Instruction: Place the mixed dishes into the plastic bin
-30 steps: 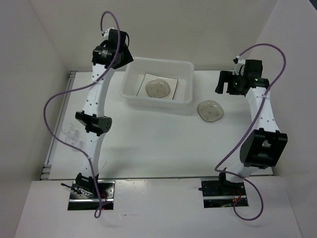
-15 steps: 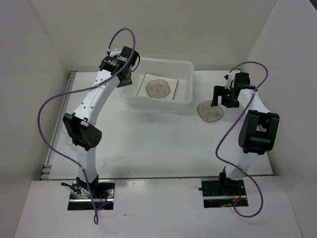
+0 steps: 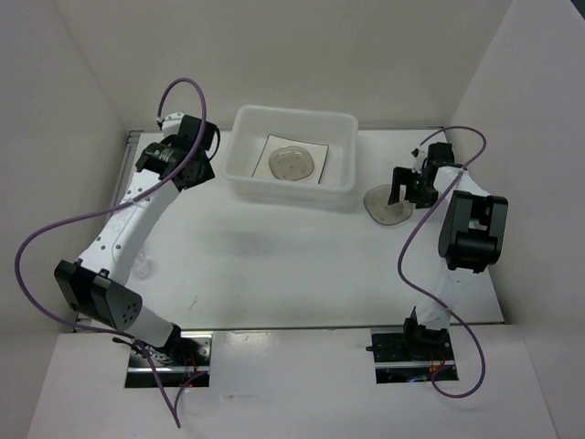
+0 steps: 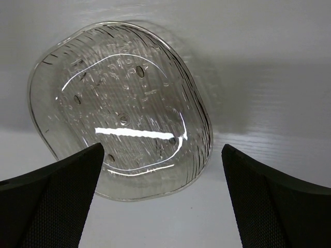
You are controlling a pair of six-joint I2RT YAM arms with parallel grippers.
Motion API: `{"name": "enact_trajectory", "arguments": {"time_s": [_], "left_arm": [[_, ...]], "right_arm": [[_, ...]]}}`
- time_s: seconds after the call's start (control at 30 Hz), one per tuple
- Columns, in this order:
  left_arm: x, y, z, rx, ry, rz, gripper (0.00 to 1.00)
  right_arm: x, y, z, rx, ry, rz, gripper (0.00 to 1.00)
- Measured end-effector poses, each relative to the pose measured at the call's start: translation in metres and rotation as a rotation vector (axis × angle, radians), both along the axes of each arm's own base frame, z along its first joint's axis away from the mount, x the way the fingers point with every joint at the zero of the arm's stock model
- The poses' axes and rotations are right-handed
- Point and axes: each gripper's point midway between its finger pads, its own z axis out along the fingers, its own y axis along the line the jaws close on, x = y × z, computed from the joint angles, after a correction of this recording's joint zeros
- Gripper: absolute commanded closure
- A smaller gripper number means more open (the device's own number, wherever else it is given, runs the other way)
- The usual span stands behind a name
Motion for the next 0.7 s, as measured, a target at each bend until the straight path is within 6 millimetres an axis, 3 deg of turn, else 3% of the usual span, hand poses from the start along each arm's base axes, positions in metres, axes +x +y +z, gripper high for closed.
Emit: {"name": "enact_trajectory", "arguments": {"time_s": [0.17, 0.47, 0.63, 0.7], "left_arm": [[-0.004, 0.001, -0.017, 0.006, 0.046, -0.005, 0.37], [-0.005, 0.003, -0.025, 0.002, 0.065, -0.001, 0.37], [-0.003, 0.005, -0.024, -0.003, 0.055, 0.007, 0.37], [-0.002, 0.005, -0.024, -0.005, 0.053, 0.007, 0.37]], "right_arm": [[-0.003, 0.003, -0.019, 0.022, 0.04, -0.002, 0.09], [-0.001, 0.01, -0.023, 0.073, 0.039, -0.006, 0.43], [-0.004, 0.012, -0.026, 0.11, 0.051, -0.018, 0.76], [-0.005, 0.01, -0.027, 0.126, 0.051, -0.024, 0.85]]}}
